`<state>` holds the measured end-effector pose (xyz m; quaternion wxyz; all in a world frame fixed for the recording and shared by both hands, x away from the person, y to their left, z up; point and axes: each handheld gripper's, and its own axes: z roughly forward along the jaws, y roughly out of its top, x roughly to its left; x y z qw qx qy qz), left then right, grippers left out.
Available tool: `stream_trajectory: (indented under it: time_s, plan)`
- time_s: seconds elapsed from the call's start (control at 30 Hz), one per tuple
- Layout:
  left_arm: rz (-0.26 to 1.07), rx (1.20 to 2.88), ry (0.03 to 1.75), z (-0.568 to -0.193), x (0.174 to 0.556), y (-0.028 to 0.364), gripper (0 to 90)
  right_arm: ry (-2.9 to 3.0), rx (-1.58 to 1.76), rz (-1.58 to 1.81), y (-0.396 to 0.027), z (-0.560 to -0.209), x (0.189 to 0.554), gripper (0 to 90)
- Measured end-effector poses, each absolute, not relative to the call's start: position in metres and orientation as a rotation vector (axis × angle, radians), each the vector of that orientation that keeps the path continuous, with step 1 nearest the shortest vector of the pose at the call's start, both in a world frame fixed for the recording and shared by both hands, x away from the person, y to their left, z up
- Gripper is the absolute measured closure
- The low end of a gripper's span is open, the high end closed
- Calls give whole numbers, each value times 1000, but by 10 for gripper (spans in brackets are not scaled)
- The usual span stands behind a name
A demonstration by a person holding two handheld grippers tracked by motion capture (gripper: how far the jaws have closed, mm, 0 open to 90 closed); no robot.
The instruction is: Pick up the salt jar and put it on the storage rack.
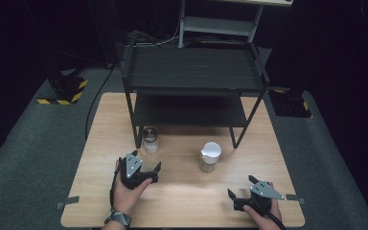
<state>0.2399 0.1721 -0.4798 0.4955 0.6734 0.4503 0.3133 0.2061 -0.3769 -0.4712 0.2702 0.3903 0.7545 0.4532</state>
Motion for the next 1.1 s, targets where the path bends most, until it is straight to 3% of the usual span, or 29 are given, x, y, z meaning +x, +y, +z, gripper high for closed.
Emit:
stream_trajectory:
  time_s: [1.1]
  plan:
    - [806, 1580, 1132, -495, 282, 156, 58, 2030, 1048, 1227, -378, -472, 205, 6]
